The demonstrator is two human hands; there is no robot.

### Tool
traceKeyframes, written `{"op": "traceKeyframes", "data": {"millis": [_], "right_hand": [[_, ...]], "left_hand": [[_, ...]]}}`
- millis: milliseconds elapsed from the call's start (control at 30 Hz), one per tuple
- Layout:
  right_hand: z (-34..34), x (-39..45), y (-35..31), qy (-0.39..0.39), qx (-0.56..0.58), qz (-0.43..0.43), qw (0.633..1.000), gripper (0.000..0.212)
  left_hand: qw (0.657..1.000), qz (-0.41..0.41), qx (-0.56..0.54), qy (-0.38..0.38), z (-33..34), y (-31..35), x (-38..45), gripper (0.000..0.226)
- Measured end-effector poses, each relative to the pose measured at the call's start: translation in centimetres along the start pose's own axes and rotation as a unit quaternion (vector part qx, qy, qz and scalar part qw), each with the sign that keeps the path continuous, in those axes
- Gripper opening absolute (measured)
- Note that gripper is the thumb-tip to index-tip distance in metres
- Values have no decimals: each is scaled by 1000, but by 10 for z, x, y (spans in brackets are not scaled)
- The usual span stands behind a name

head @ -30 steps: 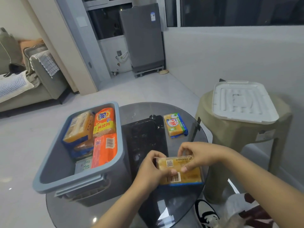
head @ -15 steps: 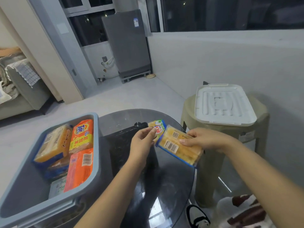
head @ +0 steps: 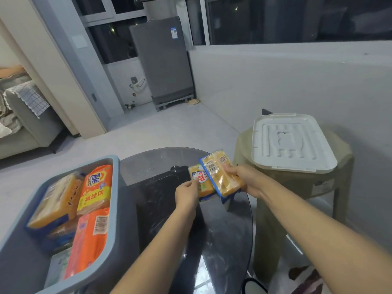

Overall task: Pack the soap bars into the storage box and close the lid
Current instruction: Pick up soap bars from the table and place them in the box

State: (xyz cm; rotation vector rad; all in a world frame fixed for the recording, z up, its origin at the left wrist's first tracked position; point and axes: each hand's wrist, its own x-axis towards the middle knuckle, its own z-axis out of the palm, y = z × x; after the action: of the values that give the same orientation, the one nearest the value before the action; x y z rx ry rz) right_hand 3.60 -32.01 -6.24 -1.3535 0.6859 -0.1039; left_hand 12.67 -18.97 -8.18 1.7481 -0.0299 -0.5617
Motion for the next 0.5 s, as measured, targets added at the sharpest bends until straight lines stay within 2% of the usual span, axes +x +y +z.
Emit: {"op": "traceKeyframes", "data": {"millis": [100, 267, 333, 500], "right_hand": [[5, 9, 4, 0, 54, 11, 999, 27], [3, 9, 5, -22, 68, 8, 997, 28], [3, 5, 4, -28, 67, -2, 997, 28], [4, -12, -8, -42, 74, -57, 995, 28]], "left_hand": [[999, -23, -34, 7, 3, 3, 1, 25], [999, 8, -42, -16, 8, 9, -7, 30], [999, 15, -45, -17, 6, 13, -12, 36], [990, 33, -138, -14, -12, 25, -36, 37]]}}
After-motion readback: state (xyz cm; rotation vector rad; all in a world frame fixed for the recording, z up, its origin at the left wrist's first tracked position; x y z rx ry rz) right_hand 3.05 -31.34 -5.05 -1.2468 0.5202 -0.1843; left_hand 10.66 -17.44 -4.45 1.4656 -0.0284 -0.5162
